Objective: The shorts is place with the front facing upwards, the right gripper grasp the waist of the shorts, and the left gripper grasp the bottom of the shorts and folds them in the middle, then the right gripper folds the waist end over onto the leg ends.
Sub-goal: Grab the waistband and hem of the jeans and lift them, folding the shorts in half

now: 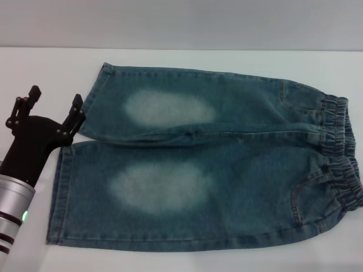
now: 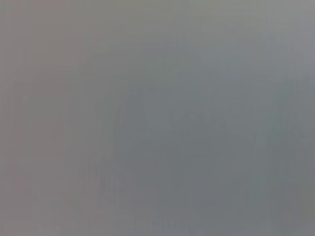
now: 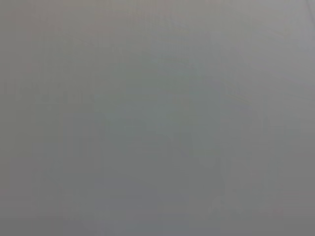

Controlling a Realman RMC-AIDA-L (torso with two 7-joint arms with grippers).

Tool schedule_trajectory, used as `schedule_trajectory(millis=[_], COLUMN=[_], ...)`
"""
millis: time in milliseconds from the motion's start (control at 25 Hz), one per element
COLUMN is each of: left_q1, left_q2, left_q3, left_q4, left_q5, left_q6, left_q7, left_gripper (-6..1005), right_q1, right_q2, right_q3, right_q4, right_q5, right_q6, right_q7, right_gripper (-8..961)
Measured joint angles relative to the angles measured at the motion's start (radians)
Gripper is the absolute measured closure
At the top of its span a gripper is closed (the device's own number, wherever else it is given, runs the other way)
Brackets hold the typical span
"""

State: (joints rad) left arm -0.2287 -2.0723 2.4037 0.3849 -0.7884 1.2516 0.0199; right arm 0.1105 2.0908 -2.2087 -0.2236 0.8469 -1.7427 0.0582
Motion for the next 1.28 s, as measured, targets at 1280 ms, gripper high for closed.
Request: schedule_trajectory(millis=[1280], left_q1=[0.062], left_q2=[0.087], left_q3=[-0.345], left_q4=[0.749], left_q5=[0.239], left_q6=[-1.003], left_q7=[0.001], left_gripper=[170], right_q1=[0.127], right_q2=[-0.296], right_q3=[0.125], right_q4=[-0.724], right_q5=[-0.262], right_q6=[1.169], right_q7=[0.329], right_gripper=[127])
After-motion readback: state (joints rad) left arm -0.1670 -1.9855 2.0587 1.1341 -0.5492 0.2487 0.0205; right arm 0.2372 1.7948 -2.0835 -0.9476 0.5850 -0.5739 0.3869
